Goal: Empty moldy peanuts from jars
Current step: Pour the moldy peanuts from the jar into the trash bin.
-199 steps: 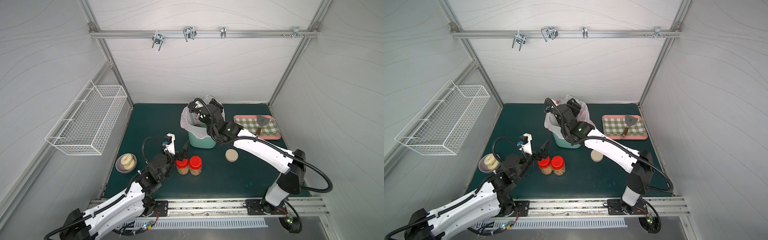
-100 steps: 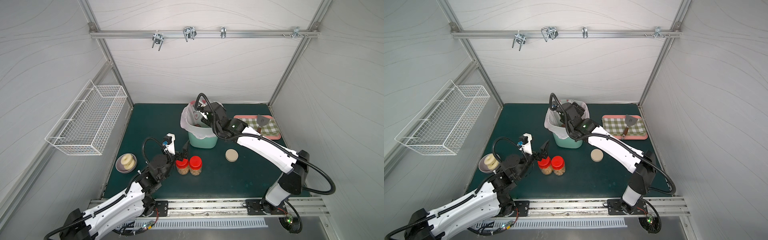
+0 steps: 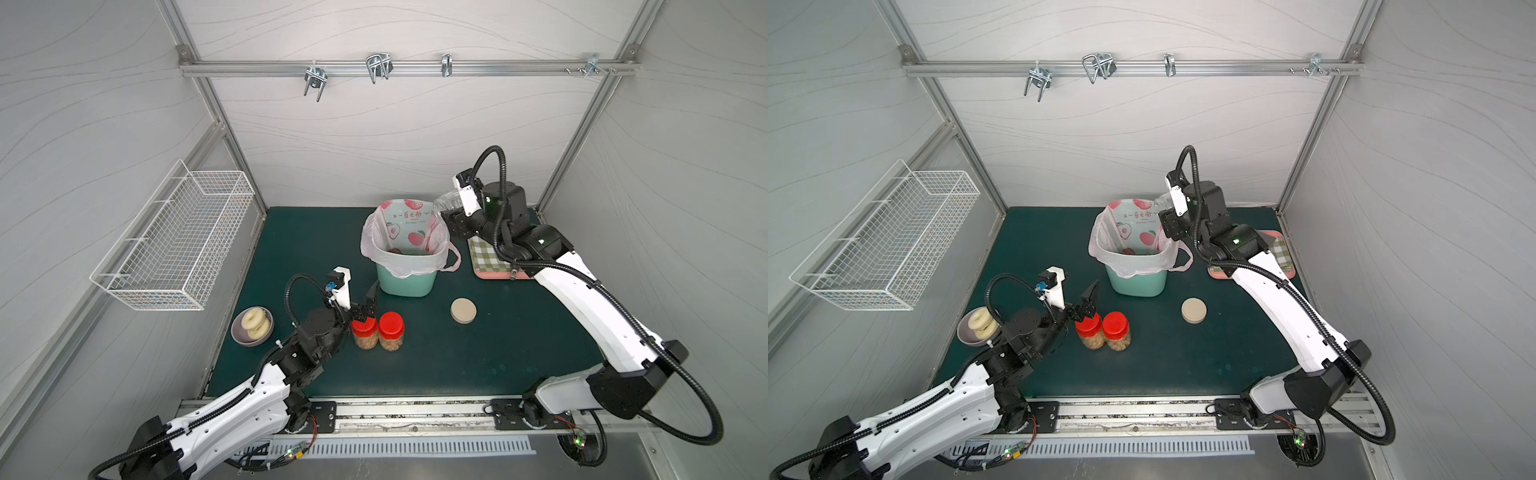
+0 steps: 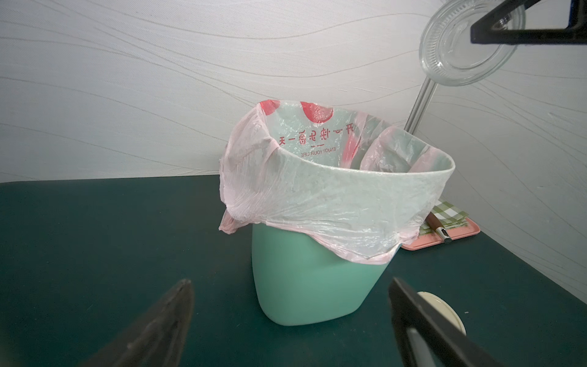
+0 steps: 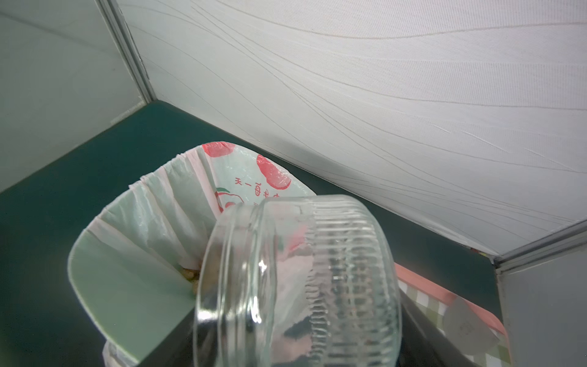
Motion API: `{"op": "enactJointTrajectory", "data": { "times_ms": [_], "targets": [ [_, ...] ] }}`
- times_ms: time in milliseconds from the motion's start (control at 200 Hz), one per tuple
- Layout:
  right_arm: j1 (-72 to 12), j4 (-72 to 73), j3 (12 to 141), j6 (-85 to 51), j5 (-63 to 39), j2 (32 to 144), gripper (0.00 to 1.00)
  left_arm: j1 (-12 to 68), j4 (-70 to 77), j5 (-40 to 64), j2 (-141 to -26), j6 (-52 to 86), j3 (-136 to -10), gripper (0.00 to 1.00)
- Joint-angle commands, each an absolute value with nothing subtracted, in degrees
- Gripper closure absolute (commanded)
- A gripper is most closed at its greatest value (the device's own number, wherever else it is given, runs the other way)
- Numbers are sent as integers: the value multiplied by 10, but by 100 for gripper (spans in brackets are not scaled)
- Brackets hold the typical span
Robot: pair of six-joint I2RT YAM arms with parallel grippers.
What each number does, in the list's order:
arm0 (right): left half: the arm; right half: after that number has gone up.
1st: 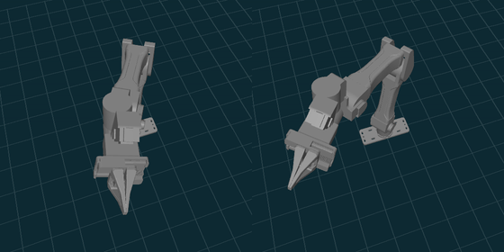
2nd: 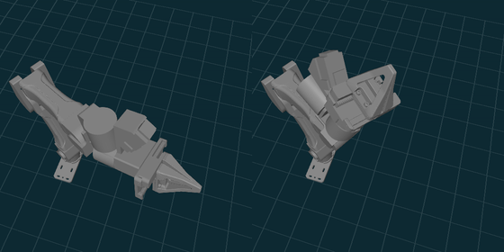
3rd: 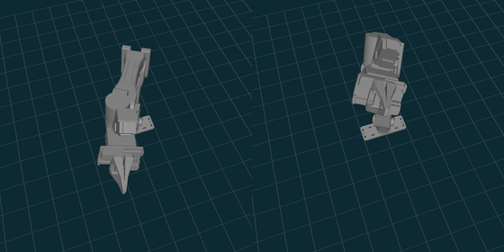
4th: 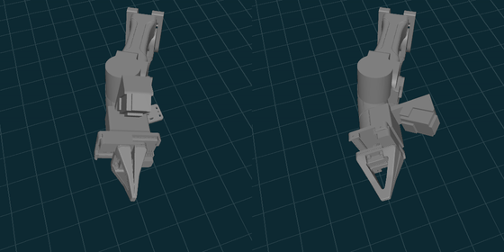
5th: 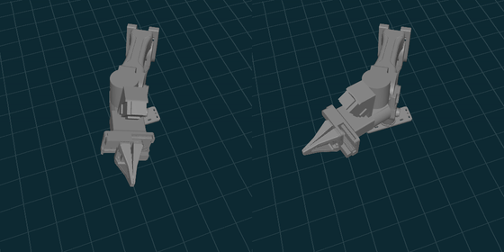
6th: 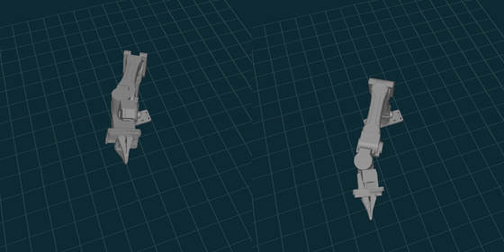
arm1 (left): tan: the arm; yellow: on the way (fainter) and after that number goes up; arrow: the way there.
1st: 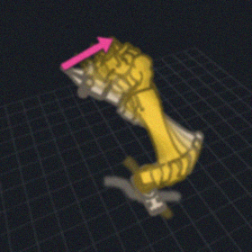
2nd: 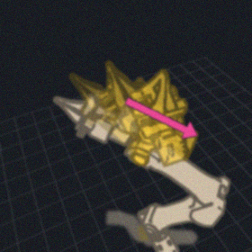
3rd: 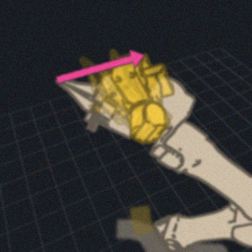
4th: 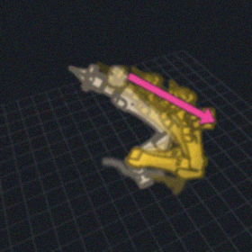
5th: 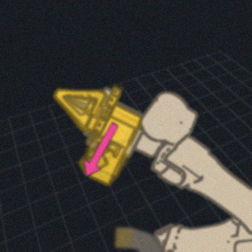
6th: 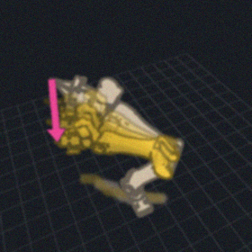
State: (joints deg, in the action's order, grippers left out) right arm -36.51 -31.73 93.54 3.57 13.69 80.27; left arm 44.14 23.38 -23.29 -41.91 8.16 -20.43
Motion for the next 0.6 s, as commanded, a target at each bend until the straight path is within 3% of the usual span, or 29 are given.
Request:
{"op": "enactJointTrajectory", "data": {
  "times_ms": [0,595],
  "targets": [
    [-356,-310,925,-15,57,787,100,438,249,-230,-423,85,-208,3],
    [-355,-238,791,-100,-12,669,100,437,248,-215,-415,89,-207,4]
  ]
}}
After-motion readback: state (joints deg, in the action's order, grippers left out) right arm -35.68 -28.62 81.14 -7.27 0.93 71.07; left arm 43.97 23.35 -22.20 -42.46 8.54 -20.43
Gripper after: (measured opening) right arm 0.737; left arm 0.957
